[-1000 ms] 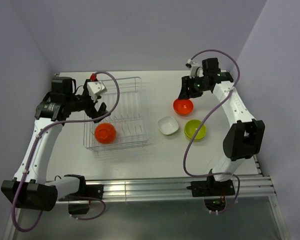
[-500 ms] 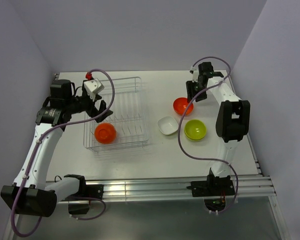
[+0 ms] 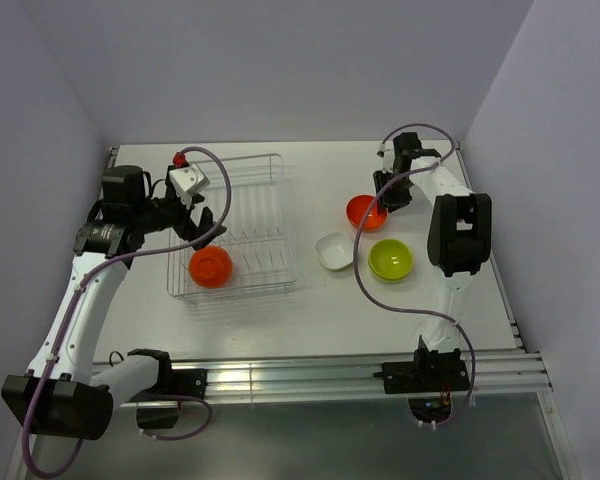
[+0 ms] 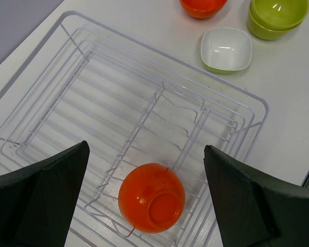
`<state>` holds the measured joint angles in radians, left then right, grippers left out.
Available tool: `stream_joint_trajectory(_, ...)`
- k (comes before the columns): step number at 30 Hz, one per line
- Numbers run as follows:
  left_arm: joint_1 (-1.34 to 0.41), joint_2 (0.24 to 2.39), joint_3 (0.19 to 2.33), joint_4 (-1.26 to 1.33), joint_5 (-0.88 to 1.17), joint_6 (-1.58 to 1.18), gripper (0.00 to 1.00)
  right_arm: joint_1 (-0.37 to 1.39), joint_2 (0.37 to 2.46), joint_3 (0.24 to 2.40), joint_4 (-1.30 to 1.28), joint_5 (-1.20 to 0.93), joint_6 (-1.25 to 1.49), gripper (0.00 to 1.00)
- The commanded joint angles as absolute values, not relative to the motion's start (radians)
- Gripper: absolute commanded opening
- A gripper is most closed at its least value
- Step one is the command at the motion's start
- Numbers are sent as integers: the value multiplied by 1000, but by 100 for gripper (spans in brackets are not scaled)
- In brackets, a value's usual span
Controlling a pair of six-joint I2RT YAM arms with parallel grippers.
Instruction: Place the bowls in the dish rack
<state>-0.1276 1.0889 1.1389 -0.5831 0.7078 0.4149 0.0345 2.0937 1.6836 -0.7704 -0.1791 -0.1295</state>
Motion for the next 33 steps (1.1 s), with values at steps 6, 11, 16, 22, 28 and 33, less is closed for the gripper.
stream_joint_trajectory(6, -126, 1065, 1144, -563, 781, 489, 100, 29, 2097, 1697, -758, -232, -146, 12)
stream_joint_trajectory(11, -126, 1066, 1180, -663, 818, 684, 99, 9, 2028, 1753, -795, -385, -127, 0)
stream_joint_trajectory(16, -126, 968, 1112, -531, 839, 796, 99, 8, 1905, 1828, -880, -576, -135, 0)
stream_joint_trajectory(22, -207, 876, 1026, -385, 810, 1053, 100, 8, 1795, 1755, -1012, -883, -178, 0)
stream_joint_trajectory(28, -377, 911, 1060, -364, 765, 1239, 99, 52, 1706, 1692, -1222, -1060, -334, 0)
stream_joint_trajectory(33, -555, 927, 1028, -319, 714, 1380, 100, 100, 1657, 1588, -1388, -1075, -507, 0)
